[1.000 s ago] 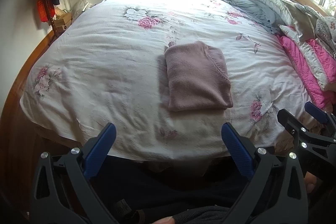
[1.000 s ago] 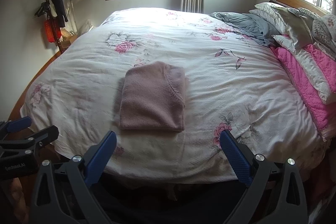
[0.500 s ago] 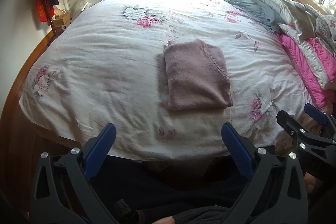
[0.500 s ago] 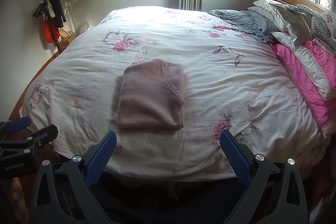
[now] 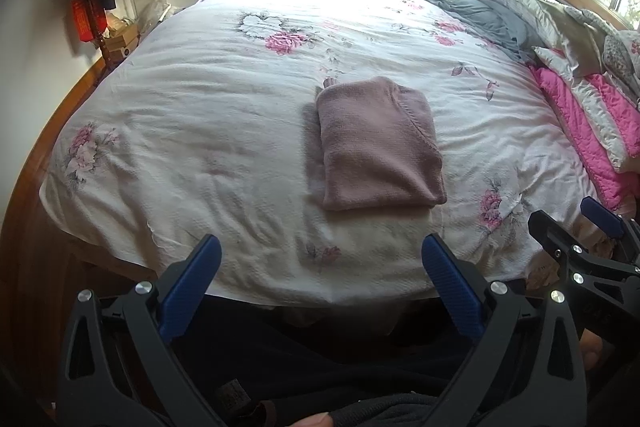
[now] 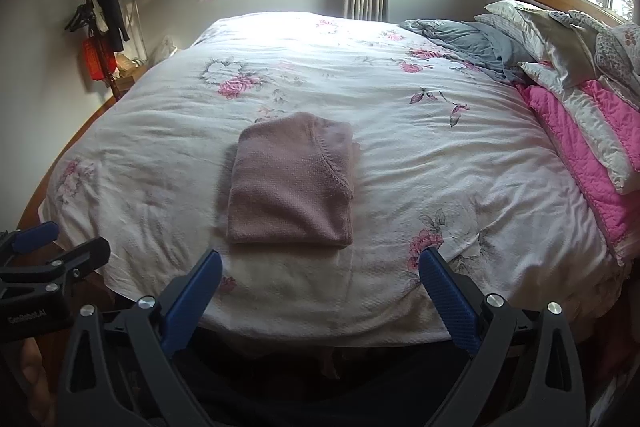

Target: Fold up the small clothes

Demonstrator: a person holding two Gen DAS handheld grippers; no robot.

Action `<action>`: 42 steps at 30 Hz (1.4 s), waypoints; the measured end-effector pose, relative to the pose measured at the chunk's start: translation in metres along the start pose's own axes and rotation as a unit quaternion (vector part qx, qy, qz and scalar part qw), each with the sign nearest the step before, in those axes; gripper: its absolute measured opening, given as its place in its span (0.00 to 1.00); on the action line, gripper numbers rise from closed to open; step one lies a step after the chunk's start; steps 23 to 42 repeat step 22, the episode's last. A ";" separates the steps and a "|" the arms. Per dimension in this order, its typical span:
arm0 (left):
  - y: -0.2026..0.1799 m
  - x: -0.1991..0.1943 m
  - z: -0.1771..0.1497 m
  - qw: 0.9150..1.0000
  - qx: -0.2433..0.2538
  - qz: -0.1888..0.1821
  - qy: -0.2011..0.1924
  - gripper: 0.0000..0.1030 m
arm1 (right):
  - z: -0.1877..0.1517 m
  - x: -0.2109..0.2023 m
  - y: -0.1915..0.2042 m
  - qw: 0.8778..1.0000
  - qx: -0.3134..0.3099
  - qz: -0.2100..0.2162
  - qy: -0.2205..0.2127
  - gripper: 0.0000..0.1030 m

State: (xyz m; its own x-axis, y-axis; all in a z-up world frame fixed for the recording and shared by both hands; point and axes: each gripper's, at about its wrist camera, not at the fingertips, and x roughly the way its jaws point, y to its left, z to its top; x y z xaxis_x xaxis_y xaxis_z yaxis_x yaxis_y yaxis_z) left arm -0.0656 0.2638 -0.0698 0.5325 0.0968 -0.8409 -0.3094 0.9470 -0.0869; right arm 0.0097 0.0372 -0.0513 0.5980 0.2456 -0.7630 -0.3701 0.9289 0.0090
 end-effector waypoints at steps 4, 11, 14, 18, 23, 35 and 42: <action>0.000 0.000 0.000 1.000 0.000 0.000 0.000 0.97 | 0.001 0.001 0.001 1.000 -0.002 0.001 0.001 0.96; 0.000 0.000 0.000 1.000 0.000 0.000 0.000 0.97 | 0.001 0.001 0.001 1.000 -0.004 0.001 0.001 0.96; 0.000 0.000 0.000 1.000 0.001 0.000 0.000 0.97 | 0.001 0.002 0.000 1.000 -0.004 0.001 0.002 0.96; 0.000 -0.001 -0.001 1.000 0.001 0.000 0.000 0.97 | 0.001 0.003 0.001 1.000 -0.007 0.005 0.006 0.96; 0.000 -0.001 -0.002 1.000 0.000 0.000 0.000 0.97 | 0.000 0.005 0.001 1.000 -0.007 0.007 0.010 0.96; 0.000 -0.001 -0.002 1.000 0.000 0.000 0.000 0.97 | 0.000 0.005 0.001 1.000 -0.007 0.007 0.010 0.96; 0.000 -0.001 -0.002 1.000 0.000 0.000 0.000 0.97 | 0.000 0.005 0.001 1.000 -0.007 0.007 0.010 0.96</action>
